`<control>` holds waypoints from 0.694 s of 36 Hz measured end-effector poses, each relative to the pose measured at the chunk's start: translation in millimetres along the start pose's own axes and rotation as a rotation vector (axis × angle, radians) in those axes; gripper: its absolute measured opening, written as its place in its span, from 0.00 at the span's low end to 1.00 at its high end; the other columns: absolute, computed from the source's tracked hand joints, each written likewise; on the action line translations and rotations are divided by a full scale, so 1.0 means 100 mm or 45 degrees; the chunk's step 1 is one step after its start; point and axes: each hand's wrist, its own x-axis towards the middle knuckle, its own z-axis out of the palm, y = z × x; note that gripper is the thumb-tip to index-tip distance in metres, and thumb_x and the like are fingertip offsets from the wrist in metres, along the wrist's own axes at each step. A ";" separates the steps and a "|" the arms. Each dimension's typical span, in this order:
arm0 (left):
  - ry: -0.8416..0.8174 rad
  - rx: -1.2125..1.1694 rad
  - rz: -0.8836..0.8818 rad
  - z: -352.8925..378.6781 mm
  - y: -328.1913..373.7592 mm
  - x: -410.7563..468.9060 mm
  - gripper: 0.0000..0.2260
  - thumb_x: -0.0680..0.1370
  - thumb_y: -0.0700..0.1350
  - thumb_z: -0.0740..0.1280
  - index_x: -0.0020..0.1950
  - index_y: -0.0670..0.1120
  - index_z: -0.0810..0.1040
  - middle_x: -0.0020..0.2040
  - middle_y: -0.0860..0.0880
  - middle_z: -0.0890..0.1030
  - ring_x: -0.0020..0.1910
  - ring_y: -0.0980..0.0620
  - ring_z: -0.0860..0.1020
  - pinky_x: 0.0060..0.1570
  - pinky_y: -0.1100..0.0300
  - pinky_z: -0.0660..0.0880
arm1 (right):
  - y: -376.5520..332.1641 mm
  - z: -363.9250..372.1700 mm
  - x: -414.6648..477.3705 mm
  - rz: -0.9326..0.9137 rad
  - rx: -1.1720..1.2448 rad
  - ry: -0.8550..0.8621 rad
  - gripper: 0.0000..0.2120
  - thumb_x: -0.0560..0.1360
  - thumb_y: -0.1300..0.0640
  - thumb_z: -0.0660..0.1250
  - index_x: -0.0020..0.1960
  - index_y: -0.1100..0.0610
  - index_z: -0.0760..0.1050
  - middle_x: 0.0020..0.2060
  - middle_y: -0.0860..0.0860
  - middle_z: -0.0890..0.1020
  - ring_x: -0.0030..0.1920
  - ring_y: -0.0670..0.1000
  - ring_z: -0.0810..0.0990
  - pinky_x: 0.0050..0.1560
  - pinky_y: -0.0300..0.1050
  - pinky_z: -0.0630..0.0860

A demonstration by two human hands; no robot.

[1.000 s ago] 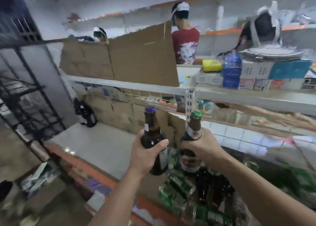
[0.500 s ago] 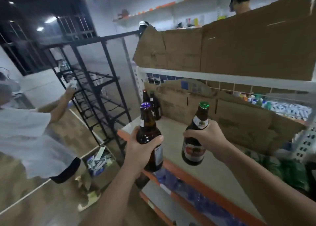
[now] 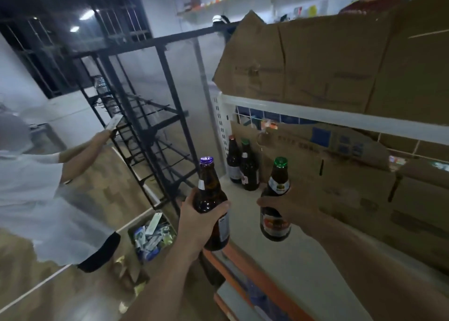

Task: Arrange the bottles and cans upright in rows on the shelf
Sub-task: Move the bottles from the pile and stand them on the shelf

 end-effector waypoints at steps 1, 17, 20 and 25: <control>0.004 -0.005 0.000 0.00 -0.01 0.13 0.16 0.66 0.49 0.82 0.48 0.59 0.80 0.44 0.55 0.86 0.45 0.53 0.85 0.49 0.46 0.82 | -0.04 0.04 0.10 -0.017 -0.010 -0.019 0.16 0.75 0.56 0.76 0.41 0.47 0.68 0.37 0.41 0.73 0.35 0.39 0.71 0.39 0.32 0.71; -0.469 -0.036 -0.071 -0.02 -0.55 2.14 0.20 0.72 0.46 0.79 0.54 0.61 0.73 0.53 0.60 0.80 0.51 0.61 0.77 0.54 0.53 0.73 | 0.17 0.84 1.50 0.024 -0.045 0.194 0.08 0.73 0.63 0.77 0.44 0.51 0.81 0.32 0.39 0.84 0.34 0.36 0.81 0.34 0.29 0.74; -0.591 -0.030 -0.066 -0.03 -0.72 2.56 0.20 0.71 0.47 0.80 0.57 0.59 0.74 0.51 0.60 0.80 0.50 0.60 0.78 0.52 0.56 0.74 | 0.23 1.07 1.71 0.074 0.003 0.329 0.10 0.72 0.64 0.78 0.46 0.51 0.82 0.35 0.39 0.85 0.36 0.35 0.82 0.35 0.28 0.76; -0.792 0.112 -0.018 -0.07 -1.03 3.16 0.24 0.68 0.50 0.81 0.60 0.55 0.76 0.53 0.56 0.83 0.55 0.54 0.82 0.54 0.53 0.79 | 0.30 1.43 1.95 0.183 0.005 0.537 0.10 0.68 0.62 0.81 0.46 0.53 0.84 0.38 0.45 0.88 0.40 0.43 0.86 0.38 0.36 0.80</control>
